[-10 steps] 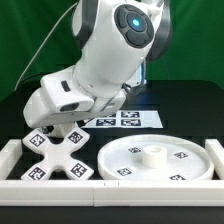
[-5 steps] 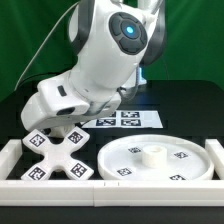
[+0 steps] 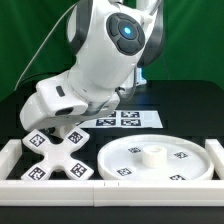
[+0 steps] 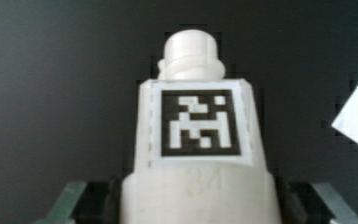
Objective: Assemble round table
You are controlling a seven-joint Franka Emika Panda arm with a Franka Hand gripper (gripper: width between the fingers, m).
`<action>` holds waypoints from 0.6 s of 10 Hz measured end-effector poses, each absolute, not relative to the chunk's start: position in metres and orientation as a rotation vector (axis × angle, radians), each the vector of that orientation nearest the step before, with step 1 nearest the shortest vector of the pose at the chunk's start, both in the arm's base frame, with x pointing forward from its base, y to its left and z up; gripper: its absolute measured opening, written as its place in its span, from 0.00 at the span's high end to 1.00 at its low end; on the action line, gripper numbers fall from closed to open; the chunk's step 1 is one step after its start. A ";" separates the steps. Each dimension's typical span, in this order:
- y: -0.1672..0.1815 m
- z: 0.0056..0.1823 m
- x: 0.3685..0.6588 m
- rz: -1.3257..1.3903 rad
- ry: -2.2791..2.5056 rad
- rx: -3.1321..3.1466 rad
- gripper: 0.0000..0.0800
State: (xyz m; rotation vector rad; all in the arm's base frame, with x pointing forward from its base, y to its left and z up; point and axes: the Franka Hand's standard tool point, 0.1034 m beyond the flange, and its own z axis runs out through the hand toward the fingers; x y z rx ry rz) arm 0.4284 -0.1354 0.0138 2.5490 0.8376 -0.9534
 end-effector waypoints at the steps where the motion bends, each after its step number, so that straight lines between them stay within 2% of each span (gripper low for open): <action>1: -0.116 0.026 0.432 -0.950 0.820 2.575 0.49; 3: -0.079 0.059 0.440 -0.945 0.701 2.664 0.49; 4: -0.068 0.073 0.452 -0.830 0.693 2.725 0.49; 6: -0.072 0.070 0.452 -0.696 0.719 2.768 0.49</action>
Offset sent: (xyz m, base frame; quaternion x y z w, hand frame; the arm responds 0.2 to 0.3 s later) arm 0.0139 0.0572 0.0635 0.0618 0.1553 0.1209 0.9785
